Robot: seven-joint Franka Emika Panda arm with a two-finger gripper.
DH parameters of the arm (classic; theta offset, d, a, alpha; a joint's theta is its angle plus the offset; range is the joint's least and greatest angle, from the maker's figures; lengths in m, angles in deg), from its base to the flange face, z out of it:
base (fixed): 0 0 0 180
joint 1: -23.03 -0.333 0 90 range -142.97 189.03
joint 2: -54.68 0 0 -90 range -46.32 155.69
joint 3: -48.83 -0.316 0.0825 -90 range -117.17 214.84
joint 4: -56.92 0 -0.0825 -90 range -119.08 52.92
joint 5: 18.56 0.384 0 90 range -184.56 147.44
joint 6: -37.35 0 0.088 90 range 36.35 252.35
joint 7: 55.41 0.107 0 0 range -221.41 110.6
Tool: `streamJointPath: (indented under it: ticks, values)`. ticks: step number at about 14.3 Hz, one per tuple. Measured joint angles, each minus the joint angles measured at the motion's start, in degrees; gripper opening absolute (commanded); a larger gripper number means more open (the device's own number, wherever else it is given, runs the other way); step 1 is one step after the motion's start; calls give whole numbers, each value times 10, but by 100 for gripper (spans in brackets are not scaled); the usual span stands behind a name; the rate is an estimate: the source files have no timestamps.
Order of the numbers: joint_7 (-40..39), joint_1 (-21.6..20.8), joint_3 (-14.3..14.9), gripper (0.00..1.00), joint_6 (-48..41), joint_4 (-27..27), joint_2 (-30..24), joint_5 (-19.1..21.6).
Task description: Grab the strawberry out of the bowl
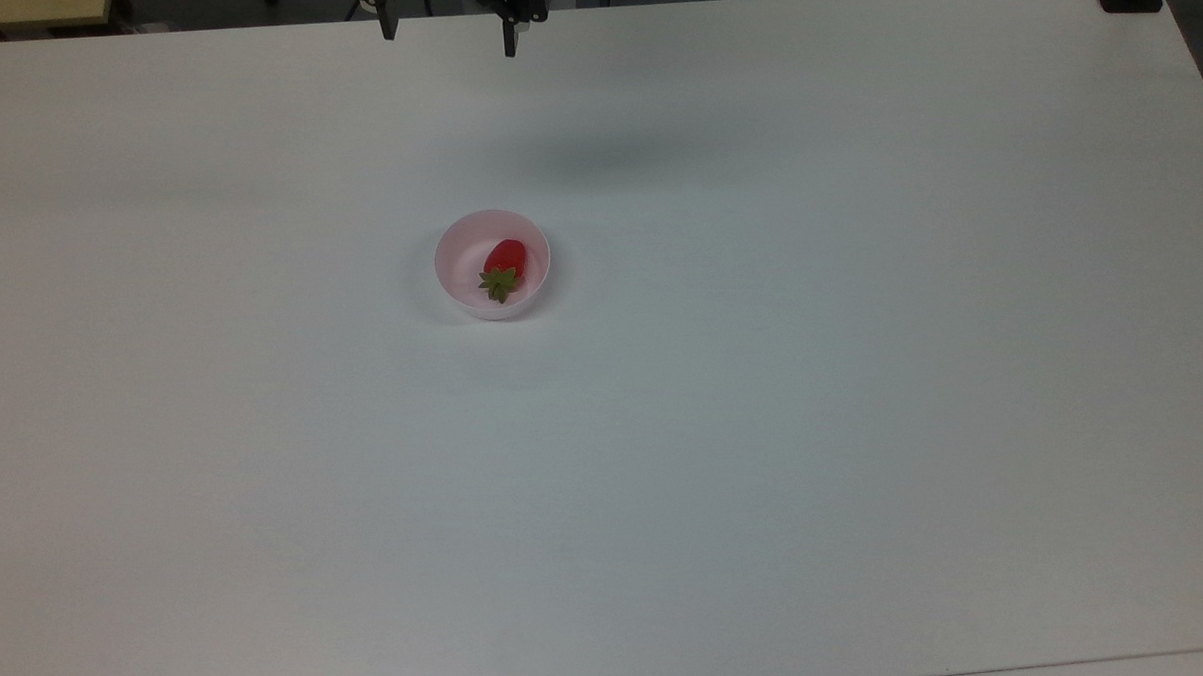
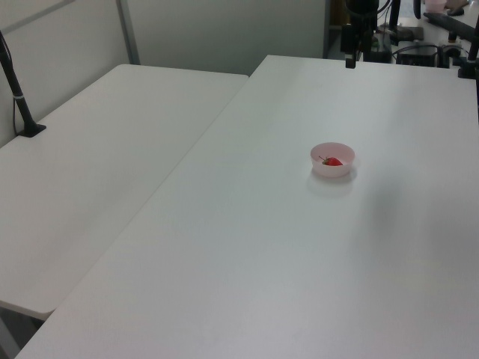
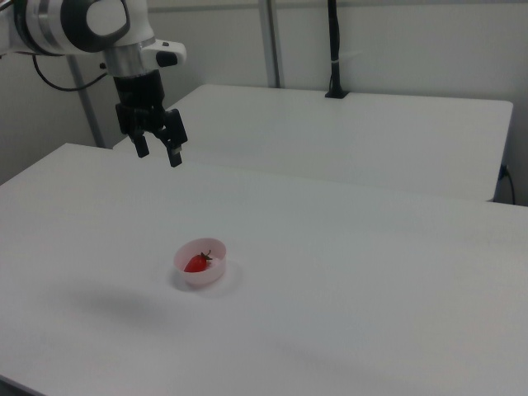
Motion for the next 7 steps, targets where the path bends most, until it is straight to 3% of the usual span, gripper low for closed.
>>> streamJointPath:
  ticks: [7]
  values:
    - [-1,14,1,100,0,0,0,0]
